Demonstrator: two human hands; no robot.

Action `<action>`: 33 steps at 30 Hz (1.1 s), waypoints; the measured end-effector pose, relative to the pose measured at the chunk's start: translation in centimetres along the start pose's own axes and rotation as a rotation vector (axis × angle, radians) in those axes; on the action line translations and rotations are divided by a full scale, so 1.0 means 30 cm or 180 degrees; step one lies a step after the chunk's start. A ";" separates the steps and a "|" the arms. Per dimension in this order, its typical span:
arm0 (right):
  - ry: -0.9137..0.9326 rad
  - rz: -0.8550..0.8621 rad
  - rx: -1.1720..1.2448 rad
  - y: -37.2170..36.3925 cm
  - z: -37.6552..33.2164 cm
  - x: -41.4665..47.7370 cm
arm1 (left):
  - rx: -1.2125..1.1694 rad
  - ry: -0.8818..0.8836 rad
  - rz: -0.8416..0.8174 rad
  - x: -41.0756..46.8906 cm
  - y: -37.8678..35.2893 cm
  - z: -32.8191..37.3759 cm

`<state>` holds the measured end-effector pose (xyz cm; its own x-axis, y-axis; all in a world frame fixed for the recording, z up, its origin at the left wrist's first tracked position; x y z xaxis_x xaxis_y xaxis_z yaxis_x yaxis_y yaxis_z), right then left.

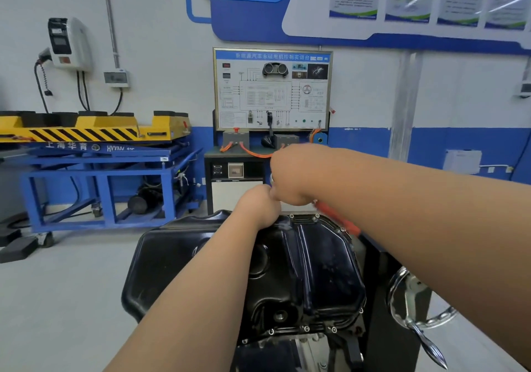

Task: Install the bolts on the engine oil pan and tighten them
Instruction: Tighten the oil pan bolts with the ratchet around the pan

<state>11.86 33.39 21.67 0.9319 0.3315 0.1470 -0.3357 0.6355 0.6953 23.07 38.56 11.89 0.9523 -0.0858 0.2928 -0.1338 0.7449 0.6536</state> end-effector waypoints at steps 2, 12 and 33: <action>0.0076 -0.0225 0.0666 -0.027 -0.021 -0.002 | -0.0063 -0.0039 -0.0012 0.010 -0.005 -0.014; 0.0027 0.0706 -0.0312 0.053 -0.035 -0.020 | 0.0228 -0.0079 0.0138 0.031 0.007 -0.023; -0.0198 0.0689 -0.0211 0.039 -0.018 -0.033 | -0.0375 0.0010 0.0014 0.001 0.012 -0.008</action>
<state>10.46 34.18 21.95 0.8432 0.4228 0.3321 -0.5350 0.5994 0.5954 23.12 38.99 11.96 0.9527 -0.0803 0.2932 -0.1052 0.8179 0.5657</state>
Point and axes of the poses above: each hand's wrist, its own x-axis towards the middle knuckle, its own y-axis out of the back of the hand, z = x × y, the point moved 8 cm from there along x, towards the middle knuckle, and after that the axes turned 14 degrees about -x, right-handed, at the moved point
